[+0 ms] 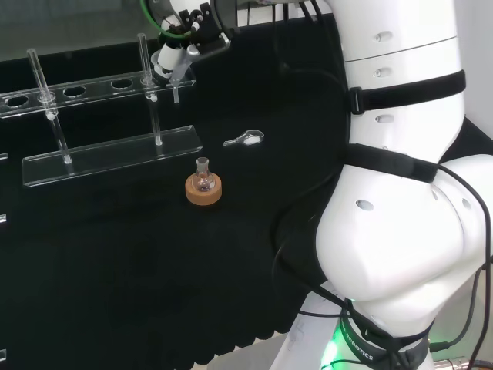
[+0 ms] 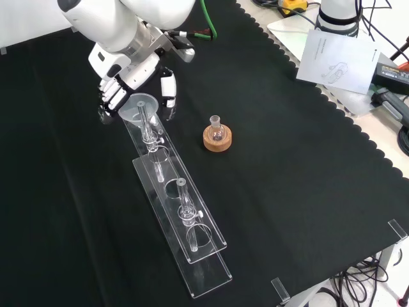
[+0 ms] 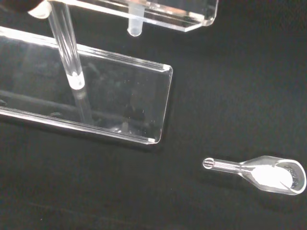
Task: Pick up the funnel from the transparent funnel stand.
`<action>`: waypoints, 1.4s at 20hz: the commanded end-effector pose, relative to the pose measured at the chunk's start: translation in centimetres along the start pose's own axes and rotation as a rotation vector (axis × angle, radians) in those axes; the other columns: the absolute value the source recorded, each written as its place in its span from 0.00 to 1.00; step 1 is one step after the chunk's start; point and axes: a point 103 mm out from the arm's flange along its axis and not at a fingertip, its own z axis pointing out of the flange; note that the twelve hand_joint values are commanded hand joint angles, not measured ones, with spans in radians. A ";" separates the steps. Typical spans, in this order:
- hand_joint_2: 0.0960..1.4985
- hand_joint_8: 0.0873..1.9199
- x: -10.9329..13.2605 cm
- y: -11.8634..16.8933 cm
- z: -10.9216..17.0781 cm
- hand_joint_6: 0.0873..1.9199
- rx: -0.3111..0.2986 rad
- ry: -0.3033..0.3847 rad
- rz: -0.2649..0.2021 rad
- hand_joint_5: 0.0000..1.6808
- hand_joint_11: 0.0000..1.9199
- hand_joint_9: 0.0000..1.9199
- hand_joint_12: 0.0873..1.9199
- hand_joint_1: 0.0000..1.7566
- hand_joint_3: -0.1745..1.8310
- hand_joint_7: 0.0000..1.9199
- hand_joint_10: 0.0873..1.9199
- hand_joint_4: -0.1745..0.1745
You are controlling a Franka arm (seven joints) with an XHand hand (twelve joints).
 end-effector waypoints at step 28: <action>0.48 0.37 -0.6 -10.2 -6.9 0.42 -0.193 -0.120 0.182 0.41 0.43 0.61 0.55 0.44 0.32 0.43 0.20 0.27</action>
